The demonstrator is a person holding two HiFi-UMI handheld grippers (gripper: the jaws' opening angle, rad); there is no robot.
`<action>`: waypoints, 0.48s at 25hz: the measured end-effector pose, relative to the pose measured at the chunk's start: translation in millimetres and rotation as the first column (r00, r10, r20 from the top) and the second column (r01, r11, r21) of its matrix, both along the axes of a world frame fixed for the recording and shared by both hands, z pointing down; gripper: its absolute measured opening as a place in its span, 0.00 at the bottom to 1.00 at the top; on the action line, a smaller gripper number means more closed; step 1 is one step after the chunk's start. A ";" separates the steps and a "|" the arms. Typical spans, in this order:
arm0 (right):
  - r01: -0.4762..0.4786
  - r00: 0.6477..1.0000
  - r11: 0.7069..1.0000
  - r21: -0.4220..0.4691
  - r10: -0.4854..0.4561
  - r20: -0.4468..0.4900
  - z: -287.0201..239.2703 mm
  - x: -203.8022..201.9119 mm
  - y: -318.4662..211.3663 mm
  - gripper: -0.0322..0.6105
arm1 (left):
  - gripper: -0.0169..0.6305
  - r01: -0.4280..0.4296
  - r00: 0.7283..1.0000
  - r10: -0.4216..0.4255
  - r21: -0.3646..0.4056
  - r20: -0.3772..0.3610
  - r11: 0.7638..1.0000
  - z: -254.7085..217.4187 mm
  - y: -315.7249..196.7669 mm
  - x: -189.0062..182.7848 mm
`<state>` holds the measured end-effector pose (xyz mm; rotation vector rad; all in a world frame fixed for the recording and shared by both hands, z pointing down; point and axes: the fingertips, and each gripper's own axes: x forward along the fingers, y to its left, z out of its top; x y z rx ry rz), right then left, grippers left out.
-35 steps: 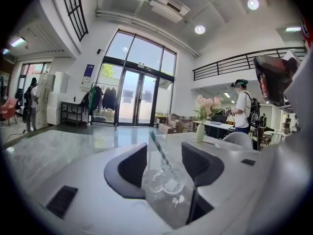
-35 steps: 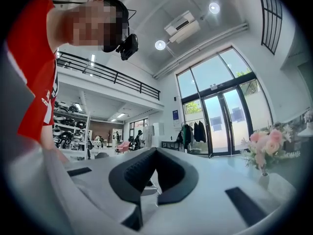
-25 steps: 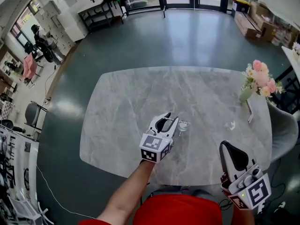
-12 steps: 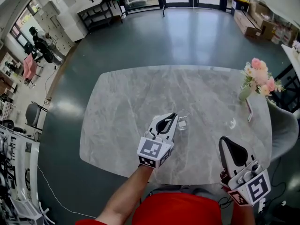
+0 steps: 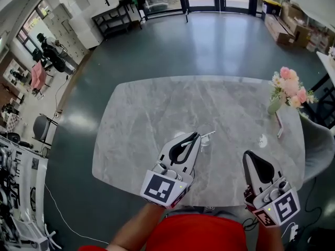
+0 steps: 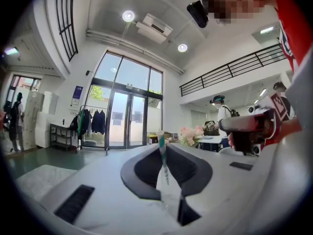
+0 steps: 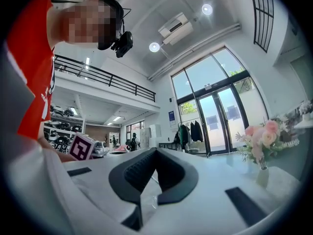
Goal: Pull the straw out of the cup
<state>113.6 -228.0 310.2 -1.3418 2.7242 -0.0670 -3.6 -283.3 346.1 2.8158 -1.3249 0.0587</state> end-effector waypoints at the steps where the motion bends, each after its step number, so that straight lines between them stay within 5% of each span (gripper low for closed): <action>1: 0.001 1.000 1.000 0.004 -0.001 0.005 -1.1 -0.1 0.7 0.04 | 0.08 -0.006 1.000 0.006 0.017 -0.007 1.000 -9.8 5.4 0.4; 4: 0.004 1.000 1.000 0.015 -0.004 0.016 -5.0 -1.2 3.4 0.04 | 0.08 -0.009 1.000 0.011 0.096 -0.023 0.995 -41.2 18.1 -1.6; 12: 0.015 1.000 0.999 0.039 -0.015 0.017 -11.7 -8.9 12.1 0.04 | 0.08 -0.017 1.000 0.016 0.101 0.008 0.995 -61.1 57.0 -12.6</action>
